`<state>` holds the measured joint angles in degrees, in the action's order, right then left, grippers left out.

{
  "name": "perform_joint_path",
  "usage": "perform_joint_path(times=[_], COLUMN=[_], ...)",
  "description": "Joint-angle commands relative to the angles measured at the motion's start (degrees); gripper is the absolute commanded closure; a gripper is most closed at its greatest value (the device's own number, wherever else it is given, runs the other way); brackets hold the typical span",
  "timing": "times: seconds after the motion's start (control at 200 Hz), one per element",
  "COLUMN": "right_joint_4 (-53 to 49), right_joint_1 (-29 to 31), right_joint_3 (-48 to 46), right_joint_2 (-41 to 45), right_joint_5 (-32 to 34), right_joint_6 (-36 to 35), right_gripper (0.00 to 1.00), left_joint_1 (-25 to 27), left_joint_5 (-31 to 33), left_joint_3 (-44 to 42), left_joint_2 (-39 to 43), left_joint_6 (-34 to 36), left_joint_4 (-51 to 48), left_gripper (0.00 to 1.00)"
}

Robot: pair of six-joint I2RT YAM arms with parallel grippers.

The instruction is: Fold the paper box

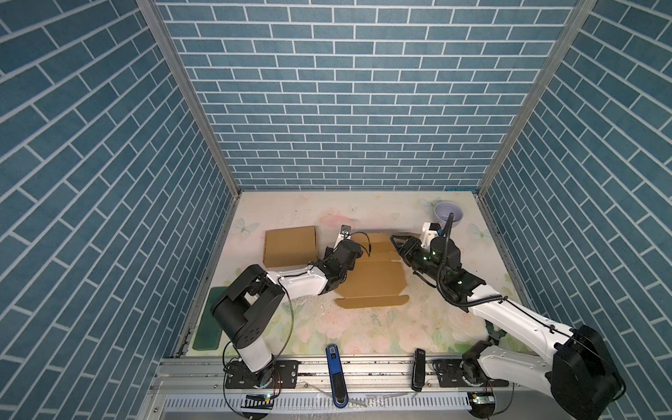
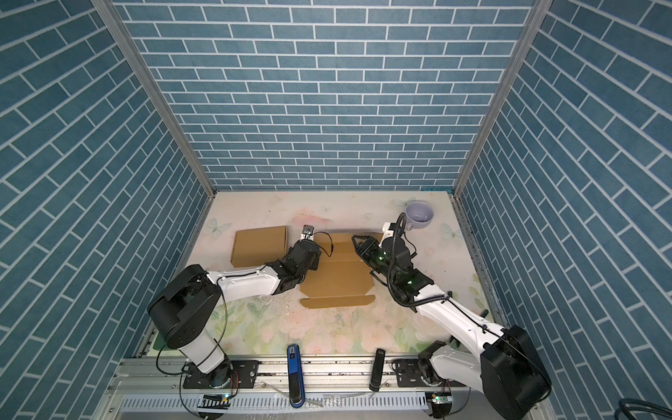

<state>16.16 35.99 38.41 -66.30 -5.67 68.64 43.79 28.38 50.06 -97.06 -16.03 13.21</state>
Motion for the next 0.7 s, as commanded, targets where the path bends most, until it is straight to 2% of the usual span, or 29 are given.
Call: perform_joint_path(times=[0.0, 0.14, 0.375, 0.695], right_joint_4=[-3.1, 3.1, 7.1, 8.2], right_joint_1=[-0.3, -0.8, -0.9, -0.8], right_joint_3=[6.2, 12.0, 20.7, 21.6], right_joint_2=[-4.1, -13.3, -27.8, -33.1], right_joint_5=[-3.7, -5.9, -9.6, -8.9], right_joint_6=[-4.4, -4.6, -3.5, -2.8], right_gripper=[0.70, 0.83, 0.91, 0.95], left_joint_1=[0.0, -0.2, -0.5, -0.7], left_joint_5=[-0.7, -0.9, 0.2, 3.5], left_joint_3=[-1.5, -1.7, -0.8, 1.3], left_joint_2=[-1.2, -1.5, -3.6, -6.3], left_joint_6=[2.0, 2.4, 2.5, 1.5], left_joint_4=[0.3, 0.9, 0.7, -1.2], left_gripper=[1.00, 1.00, 1.00, 0.99])
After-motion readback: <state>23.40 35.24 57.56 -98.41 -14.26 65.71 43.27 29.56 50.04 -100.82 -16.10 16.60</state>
